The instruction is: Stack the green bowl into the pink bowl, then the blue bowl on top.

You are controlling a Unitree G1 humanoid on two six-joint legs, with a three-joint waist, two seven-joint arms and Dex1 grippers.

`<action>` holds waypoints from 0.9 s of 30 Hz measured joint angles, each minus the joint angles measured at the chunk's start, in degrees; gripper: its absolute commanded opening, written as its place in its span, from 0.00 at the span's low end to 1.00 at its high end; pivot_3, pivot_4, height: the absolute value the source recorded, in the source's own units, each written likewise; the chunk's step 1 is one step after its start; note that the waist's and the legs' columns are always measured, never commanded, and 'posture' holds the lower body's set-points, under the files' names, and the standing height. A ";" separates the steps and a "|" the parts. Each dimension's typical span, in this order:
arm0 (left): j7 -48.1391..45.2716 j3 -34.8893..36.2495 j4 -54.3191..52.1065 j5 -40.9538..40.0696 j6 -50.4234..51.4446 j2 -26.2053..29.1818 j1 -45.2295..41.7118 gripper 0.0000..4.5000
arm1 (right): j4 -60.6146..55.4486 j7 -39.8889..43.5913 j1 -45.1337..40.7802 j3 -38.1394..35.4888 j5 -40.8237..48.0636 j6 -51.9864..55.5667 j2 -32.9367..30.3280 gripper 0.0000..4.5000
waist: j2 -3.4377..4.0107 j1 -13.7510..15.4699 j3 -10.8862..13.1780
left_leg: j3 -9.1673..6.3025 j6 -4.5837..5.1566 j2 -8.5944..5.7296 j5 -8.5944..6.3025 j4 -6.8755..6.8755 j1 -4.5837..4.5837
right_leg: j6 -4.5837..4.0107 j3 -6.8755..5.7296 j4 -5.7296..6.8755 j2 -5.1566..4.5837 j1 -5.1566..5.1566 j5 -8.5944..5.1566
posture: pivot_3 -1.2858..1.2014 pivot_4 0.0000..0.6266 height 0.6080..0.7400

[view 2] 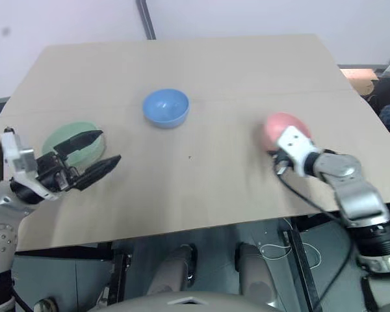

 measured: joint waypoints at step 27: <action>25.71 -1.00 -12.25 22.47 20.13 12.88 7.95 1.00 | -0.44 6.65 -11.62 1.84 9.40 2.53 13.50 0.99 | -0.03 -0.17 -0.04 | -0.20 -0.04 -0.06 0.00 -0.10 0.04 | -0.04 -0.11 0.09 0.00 -0.02 0.00 | 0.52 0.24 1.00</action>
